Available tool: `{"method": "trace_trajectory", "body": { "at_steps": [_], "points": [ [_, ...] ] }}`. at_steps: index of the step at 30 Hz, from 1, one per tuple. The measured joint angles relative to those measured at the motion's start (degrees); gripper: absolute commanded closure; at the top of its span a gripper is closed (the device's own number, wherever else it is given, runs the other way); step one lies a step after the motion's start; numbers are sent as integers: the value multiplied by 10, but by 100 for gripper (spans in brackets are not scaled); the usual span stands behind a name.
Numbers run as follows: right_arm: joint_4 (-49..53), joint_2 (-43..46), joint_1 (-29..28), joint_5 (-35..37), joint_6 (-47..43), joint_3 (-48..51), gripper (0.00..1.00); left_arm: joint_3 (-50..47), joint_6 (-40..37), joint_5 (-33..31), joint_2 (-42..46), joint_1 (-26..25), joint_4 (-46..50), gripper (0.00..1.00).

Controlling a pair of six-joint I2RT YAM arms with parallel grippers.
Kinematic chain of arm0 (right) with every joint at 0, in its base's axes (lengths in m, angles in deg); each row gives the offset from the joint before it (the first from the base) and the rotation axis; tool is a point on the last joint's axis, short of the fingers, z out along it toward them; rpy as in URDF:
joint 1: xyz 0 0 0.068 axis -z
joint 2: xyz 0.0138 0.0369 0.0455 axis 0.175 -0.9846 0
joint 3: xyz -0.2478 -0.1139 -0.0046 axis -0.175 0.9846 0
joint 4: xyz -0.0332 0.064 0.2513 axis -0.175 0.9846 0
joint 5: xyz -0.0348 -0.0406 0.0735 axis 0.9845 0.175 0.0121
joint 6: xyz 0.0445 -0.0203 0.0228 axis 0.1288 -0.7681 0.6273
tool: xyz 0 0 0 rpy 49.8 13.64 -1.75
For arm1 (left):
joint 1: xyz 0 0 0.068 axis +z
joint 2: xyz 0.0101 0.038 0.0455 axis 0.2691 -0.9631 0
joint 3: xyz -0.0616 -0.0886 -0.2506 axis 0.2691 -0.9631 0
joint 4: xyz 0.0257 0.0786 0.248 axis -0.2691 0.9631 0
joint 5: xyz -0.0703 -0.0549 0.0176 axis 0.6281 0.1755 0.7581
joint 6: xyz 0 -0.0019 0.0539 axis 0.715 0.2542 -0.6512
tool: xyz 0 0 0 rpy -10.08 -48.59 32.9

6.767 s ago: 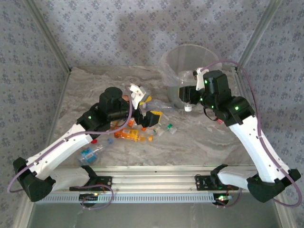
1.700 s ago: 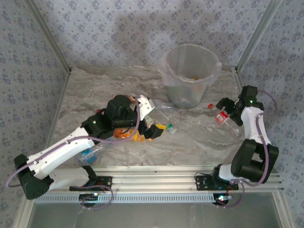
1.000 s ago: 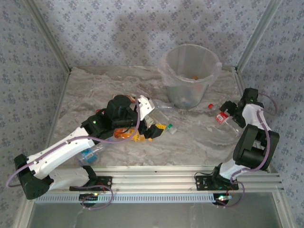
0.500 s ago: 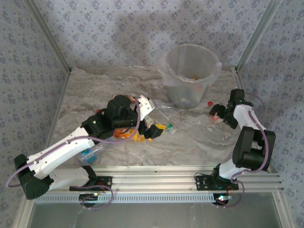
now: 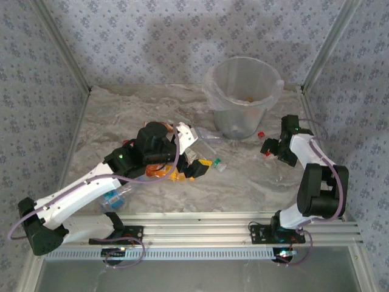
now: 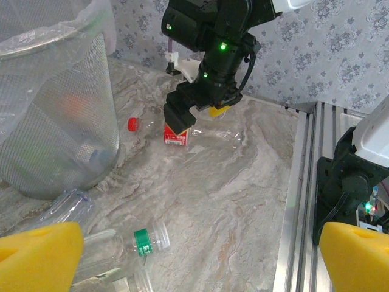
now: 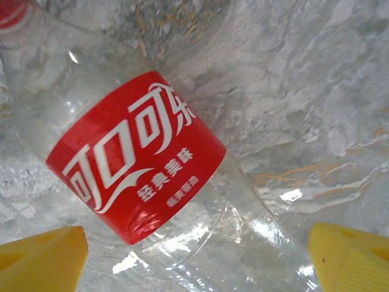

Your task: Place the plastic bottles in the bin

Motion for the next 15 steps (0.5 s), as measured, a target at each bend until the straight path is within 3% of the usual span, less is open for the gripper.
{"method": "trace_trajectory", "body": {
  "at_steps": [15],
  "points": [
    [7, -21, -54, 5, 8, 31, 17, 0, 0, 2, 0, 0, 0, 1]
  ]
}}
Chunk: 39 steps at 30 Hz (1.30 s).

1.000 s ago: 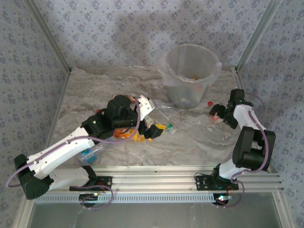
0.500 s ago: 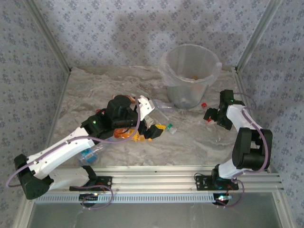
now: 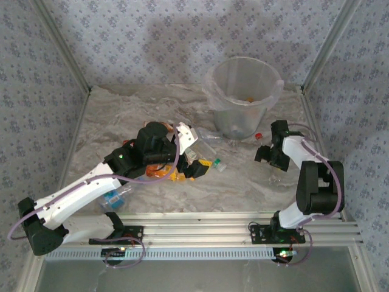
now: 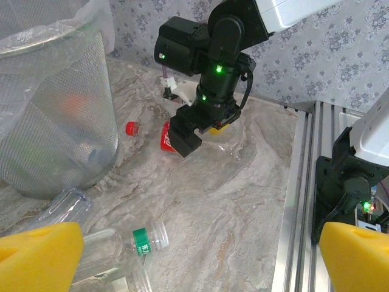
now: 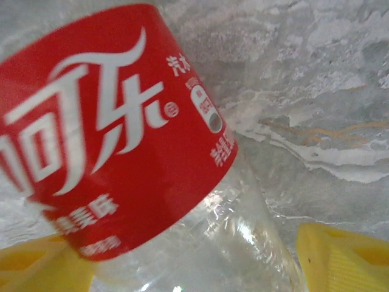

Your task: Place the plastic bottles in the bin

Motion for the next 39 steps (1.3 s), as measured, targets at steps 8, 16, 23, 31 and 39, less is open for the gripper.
{"method": "trace_trajectory", "body": {
  "at_steps": [8, 16, 23, 31, 39],
  "points": [
    [0, -15, -12, 15, 10, 0, 38, 0, 0, 0, 0, 0, 0, 0],
    [-1, -5, -16, 14, 21, 2, 46, 0, 0, 0, 0, 0, 0, 1],
    [4, 108, -4, 5, 31, 12, 45, 0, -2, -8, 1, 0, 3, 0],
    [55, 256, 5, 10, 43, -57, 45, 0, -8, -44, 38, 0, 1, 0],
    [91, 270, -9, 1, 30, -243, 46, 0, -11, -48, 38, 0, 0, 0]
  ]
}}
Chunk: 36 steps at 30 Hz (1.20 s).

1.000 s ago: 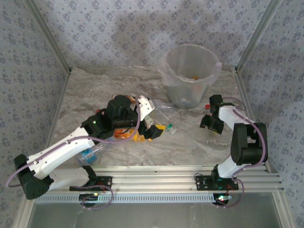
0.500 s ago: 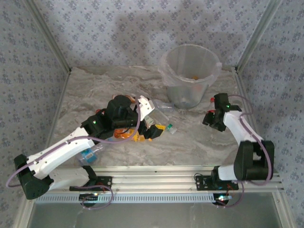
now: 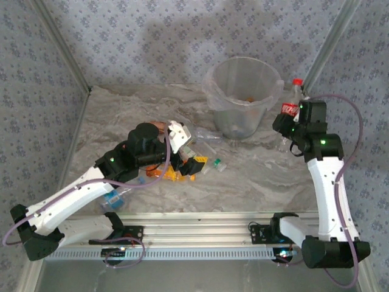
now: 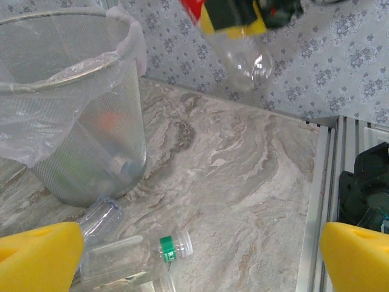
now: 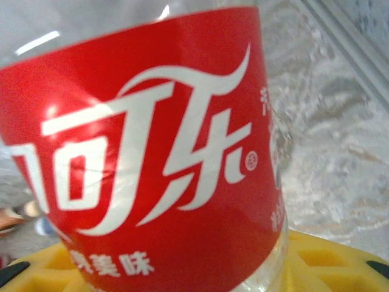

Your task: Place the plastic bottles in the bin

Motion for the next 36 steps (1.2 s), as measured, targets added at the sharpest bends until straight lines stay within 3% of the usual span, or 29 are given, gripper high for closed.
{"method": "trace_trajectory", "body": {
  "at_steps": [6, 20, 32, 36],
  "points": [
    [17, -78, -19, -24, -22, -145, 46, 0, 0, 0, 0, 0, 0, 1],
    [-18, -359, -75, -69, -80, -409, 47, 0, 0, 0, -10, 5, 0, 0],
    [0, -525, -82, -81, -100, -560, 45, 0, 0, 11, -21, 16, 0, 1],
    [25, -556, -88, -82, -106, -567, 44, 0, 0, 11, -21, 16, 0, 0]
  ]
}}
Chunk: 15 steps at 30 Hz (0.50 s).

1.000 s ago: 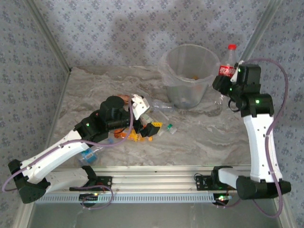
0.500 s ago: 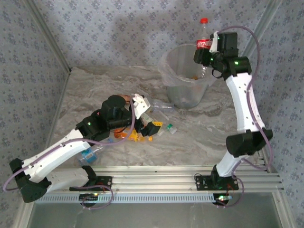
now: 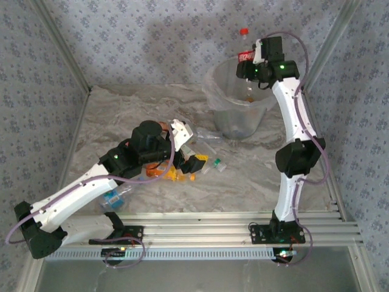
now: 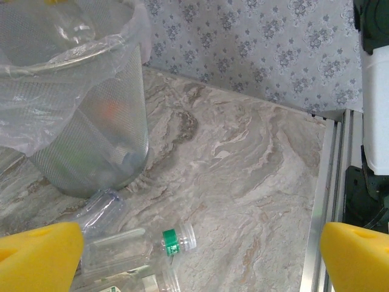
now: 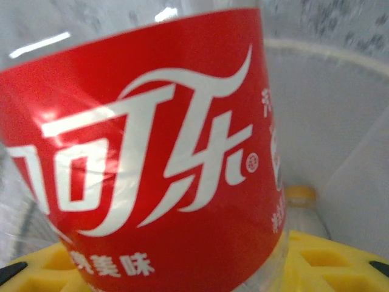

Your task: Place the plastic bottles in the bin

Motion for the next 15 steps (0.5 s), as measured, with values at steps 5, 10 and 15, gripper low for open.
{"method": "trace_trajectory", "body": {
  "at_steps": [5, 10, 15],
  "points": [
    [7, -3, -8, 0, -6, 42, 40, 0, 0, 2, 0, 0, 0, 0],
    [5, -3, -10, 2, -8, 96, 29, 0, 0, 4, 0, 0, 0, 0],
    [3, 2, -10, 5, -7, 120, 21, 0, 0, 4, 0, 0, 0, 0]
  ]
}}
